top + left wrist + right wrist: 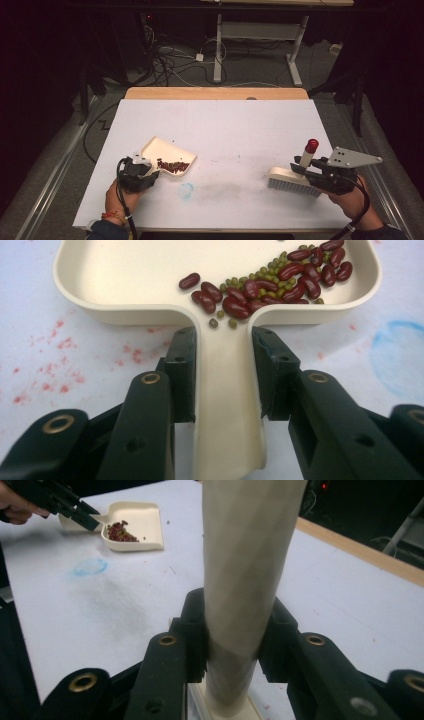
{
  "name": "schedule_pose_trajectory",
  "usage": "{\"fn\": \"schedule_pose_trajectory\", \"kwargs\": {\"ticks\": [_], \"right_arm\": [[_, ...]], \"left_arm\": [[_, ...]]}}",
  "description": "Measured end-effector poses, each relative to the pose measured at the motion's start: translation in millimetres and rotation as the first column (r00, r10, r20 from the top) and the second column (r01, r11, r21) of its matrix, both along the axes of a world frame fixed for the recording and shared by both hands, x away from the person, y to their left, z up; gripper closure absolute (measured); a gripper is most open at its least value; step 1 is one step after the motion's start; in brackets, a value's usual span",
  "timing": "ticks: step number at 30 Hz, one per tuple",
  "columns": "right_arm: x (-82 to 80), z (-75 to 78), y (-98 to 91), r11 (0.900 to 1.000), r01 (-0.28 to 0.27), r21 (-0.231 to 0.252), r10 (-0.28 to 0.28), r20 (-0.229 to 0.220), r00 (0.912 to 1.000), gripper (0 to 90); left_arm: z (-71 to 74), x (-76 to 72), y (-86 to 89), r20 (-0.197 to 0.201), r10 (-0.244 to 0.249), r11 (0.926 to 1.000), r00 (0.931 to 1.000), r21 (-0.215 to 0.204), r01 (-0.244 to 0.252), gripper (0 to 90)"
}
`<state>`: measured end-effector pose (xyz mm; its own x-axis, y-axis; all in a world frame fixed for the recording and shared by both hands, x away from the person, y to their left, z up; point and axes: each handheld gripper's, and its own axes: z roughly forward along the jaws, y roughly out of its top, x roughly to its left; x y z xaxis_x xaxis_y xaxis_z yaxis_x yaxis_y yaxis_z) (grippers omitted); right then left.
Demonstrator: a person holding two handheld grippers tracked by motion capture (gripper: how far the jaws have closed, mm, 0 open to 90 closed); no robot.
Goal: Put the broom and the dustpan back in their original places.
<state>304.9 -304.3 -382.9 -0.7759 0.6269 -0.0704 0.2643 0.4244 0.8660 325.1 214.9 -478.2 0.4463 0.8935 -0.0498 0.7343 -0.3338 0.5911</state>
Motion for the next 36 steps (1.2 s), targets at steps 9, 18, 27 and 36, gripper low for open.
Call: {"fn": "schedule_pose_trajectory", "kwargs": {"ticks": [9, 18, 27, 36], "right_arm": [[33.9, -2.7, -3.9, 0.9999, -0.002, 0.013, 0.002, -0.056, 0.9984, 69.7], [45.7, -3.0, 1.4, 0.9957, 0.068, 0.063, -0.067, -0.013, 0.9977, 70.0], [51.7, -2.9, 17.7, 0.9992, 0.020, 0.034, -0.019, -0.027, 0.9995, 69.9], [58.2, -2.6, 20.9, 0.9996, 0.005, 0.026, -0.003, -0.064, 0.9979, 69.3]], "left_arm": [[-6.5, 4.6, -8.7, -0.005, 0.053, 0.9986, 0.9986, 0.001, -0.053, 63.6], [-6.5, 4.0, -7.3, -0.005, 0.053, 0.9986, 0.9986, 0.000, -0.053, 63.7], [-7.0, 6.0, -10.2, 0.003, 0.092, 0.9958, 0.9958, 0.002, -0.092, 63.7], [-8.3, 11.7, -17.3, 0.005, 0.218, 0.9755, 0.9759, -0.028, -0.218, 61.2]]}}
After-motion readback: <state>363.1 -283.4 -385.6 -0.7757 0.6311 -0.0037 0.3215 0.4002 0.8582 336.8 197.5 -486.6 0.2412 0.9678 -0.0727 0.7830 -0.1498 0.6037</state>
